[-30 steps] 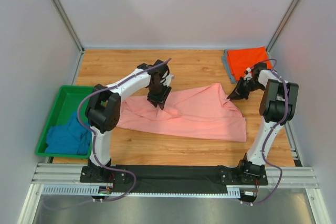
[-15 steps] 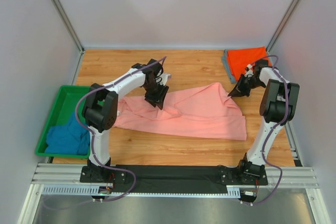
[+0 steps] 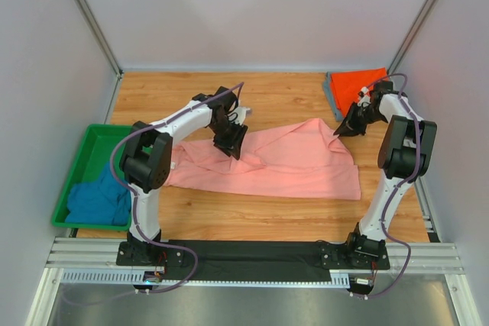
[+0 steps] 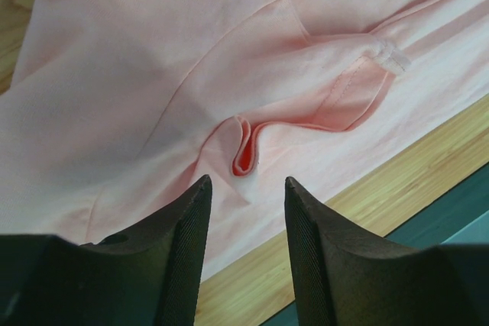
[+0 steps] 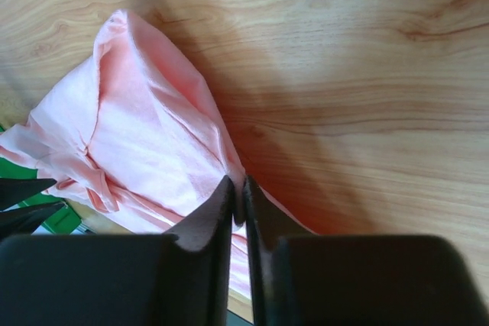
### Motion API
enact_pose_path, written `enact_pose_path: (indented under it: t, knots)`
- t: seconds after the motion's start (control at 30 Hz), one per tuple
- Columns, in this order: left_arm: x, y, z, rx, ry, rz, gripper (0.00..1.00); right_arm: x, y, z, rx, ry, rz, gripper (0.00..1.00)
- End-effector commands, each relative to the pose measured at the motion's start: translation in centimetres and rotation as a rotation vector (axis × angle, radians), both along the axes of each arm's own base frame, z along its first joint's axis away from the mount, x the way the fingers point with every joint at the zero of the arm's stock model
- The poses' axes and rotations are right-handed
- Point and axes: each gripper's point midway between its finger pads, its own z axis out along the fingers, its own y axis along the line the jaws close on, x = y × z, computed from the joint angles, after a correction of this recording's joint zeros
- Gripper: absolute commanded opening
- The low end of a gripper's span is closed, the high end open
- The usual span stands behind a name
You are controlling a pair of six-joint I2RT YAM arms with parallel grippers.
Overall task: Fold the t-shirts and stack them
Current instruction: Fold the tshirt
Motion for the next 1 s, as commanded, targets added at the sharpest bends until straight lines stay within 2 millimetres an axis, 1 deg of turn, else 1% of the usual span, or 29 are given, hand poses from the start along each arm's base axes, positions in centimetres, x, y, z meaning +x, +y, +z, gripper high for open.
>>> enact_pose_path:
  t: [0.0, 0.07, 0.13, 0.17, 0.2, 0.23, 0.27, 0.33, 0.37, 0.47, 0.53, 0.57, 0.6, 0.67, 0.7, 0.77, 0.8, 0.87, 0.9, 0.97]
  knots:
    - [0.5, -0.8, 0.4, -0.028, -0.034, -0.030, 0.49, 1.1, -0.8, 1.9, -0.036, -0.069, 0.008, 0.15]
    - [0.5, -0.8, 0.3, -0.025, -0.032, -0.029, 0.46, 1.1, -0.7, 1.9, -0.040, -0.071, 0.010, 0.19]
    - [0.5, -0.9, 0.3, -0.025, -0.028, -0.030, 0.45, 1.2, -0.8, 1.8, -0.042, -0.070, 0.010, 0.18]
    - [0.5, -0.9, 0.1, -0.025, -0.025, -0.030, 0.42, 1.1, -0.8, 1.8, -0.043, -0.068, 0.010, 0.18]
    - [0.5, -1.1, 0.2, -0.031, -0.023, -0.030, 0.40, 1.2, -0.7, 1.8, -0.039, -0.071, 0.011, 0.07]
    - [0.5, -1.1, 0.1, -0.031, -0.019, -0.029, 0.38, 1.2, -0.7, 1.8, -0.038, -0.073, 0.014, 0.01]
    - [0.5, -1.1, 0.0, -0.031, -0.016, -0.028, 0.32, 1.2, -0.8, 1.7, -0.043, -0.073, 0.013, 0.00]
    - [0.5, -1.3, 0.1, -0.039, -0.014, -0.029, 0.27, 1.3, -0.8, 1.9, -0.045, -0.081, 0.013, 0.00]
    - [0.6, -1.4, 0.1, -0.041, -0.013, -0.025, 0.17, 1.4, -0.9, 2.0, -0.048, -0.085, 0.015, 0.00]
    - [0.9, -1.5, 0.4, -0.043, -0.017, -0.015, 0.00, 1.6, -1.0, 2.4, -0.057, -0.096, 0.013, 0.00]
    - [1.7, -1.4, 1.3, -0.029, -0.052, -0.002, 0.00, 2.3, -1.1, 3.4, -0.069, -0.127, 0.018, 0.00]
    - [2.1, -1.3, 2.1, -0.025, -0.078, 0.007, 0.00, 2.5, -1.5, 3.5, -0.093, -0.136, 0.021, 0.00]
    - [3.2, -1.1, 3.1, -0.002, -0.131, 0.025, 0.00, 2.8, -1.7, 4.2, -0.111, -0.155, 0.022, 0.00]
    - [4.3, -0.6, 4.8, 0.021, -0.198, 0.044, 0.00, 3.6, -2.2, 5.3, -0.154, -0.195, 0.028, 0.00]
    - [5.7, 0.2, 5.8, 0.066, -0.262, 0.075, 0.00, 4.0, -2.7, 5.7, -0.189, -0.213, 0.029, 0.00]
    - [6.9, 1.2, 7.4, 0.103, -0.324, 0.112, 0.00, 4.6, -3.2, 6.5, -0.220, -0.242, 0.027, 0.00]
    - [8.1, 2.2, 8.5, 0.137, -0.372, 0.148, 0.00, 4.8, -3.6, 6.7, -0.246, -0.254, 0.029, 0.00]
    - [9.2, 3.2, 9.7, 0.160, -0.422, 0.181, 0.00, 5.3, -4.2, 7.1, -0.285, -0.275, 0.027, 0.00]
    - [10.3, 4.3, 10.6, 0.191, -0.467, 0.217, 0.00, 5.6, -4.5, 7.5, -0.298, -0.289, 0.029, 0.00]
    - [11.4, 5.6, 11.5, 0.214, -0.510, 0.252, 0.00, 6.0, -5.1, 7.6, -0.332, -0.300, 0.019, 0.00]
